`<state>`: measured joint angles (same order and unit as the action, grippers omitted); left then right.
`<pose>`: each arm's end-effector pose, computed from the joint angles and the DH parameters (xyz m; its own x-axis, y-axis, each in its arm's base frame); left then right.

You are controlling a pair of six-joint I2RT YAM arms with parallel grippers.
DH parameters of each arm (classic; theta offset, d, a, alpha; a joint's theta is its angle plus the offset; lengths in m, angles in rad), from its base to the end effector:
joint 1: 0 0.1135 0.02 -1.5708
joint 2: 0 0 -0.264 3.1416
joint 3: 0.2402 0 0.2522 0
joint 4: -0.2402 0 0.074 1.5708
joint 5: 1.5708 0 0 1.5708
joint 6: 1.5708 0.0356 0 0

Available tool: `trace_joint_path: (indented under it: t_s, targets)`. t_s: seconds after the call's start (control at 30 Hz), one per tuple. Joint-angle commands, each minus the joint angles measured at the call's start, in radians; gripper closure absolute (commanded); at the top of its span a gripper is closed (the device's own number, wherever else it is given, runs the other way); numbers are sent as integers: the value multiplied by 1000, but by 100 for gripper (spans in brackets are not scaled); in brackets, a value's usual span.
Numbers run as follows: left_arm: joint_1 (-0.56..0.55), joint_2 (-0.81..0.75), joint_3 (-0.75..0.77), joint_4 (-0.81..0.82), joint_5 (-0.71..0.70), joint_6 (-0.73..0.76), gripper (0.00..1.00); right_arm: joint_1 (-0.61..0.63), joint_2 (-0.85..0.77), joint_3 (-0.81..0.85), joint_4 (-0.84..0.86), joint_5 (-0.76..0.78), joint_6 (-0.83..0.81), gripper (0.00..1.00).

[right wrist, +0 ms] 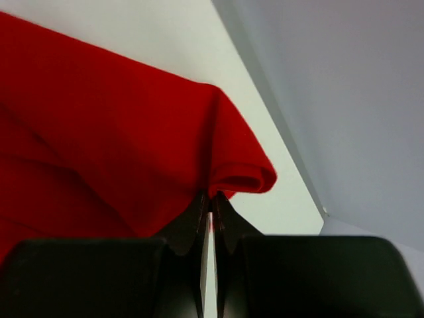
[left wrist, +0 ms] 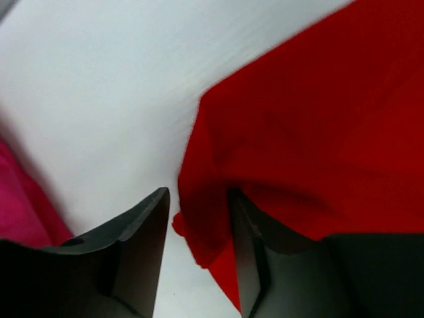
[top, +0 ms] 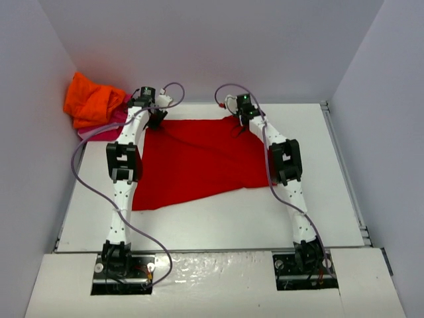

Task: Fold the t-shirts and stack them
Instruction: Flatten out the tshirt

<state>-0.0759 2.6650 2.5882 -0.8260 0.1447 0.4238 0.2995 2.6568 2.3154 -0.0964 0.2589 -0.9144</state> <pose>0.5690 -0.0484 0.1899 -0.6461 0.4572 -0.6112 0.4715 0.8688 0.1515 0.5785 0.1691 0.1651 -0.1968 -0.8622 -0.4667 -0.3597 0.5063 -0.7837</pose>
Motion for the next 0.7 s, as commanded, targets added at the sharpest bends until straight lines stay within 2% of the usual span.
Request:
trace_joint_path:
  t_s: [0.0,0.3,0.67]
  targets:
    - [-6,-91,56,143,-135,32,61,10,-53,65,175,56,-30,100]
    - [-7,-117,13,160,-211,80,52,18,-74,28,197,67,-15,100]
    - [-18,-115,31,152,-181,92,59,20,-89,-17,199,77,-8,100]
